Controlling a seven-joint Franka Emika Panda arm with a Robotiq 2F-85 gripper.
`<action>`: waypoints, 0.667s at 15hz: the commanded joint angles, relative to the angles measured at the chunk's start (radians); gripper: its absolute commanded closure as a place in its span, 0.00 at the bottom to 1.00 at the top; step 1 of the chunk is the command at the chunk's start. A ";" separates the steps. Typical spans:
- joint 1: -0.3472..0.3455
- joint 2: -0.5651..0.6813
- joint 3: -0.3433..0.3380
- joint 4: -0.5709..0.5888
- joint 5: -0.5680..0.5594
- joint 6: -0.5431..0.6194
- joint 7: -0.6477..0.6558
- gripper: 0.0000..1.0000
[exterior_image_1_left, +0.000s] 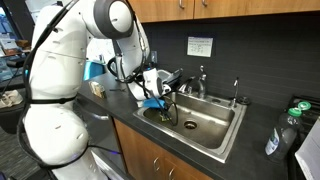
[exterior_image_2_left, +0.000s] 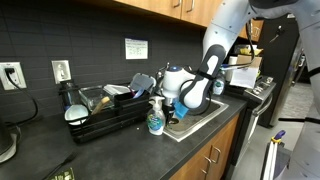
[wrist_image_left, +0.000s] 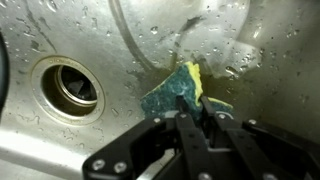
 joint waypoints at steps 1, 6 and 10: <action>0.014 -0.013 -0.013 -0.020 0.000 -0.007 0.048 0.96; 0.019 -0.047 -0.037 -0.065 -0.021 -0.008 0.102 0.96; 0.019 -0.083 -0.064 -0.108 -0.032 -0.011 0.137 0.96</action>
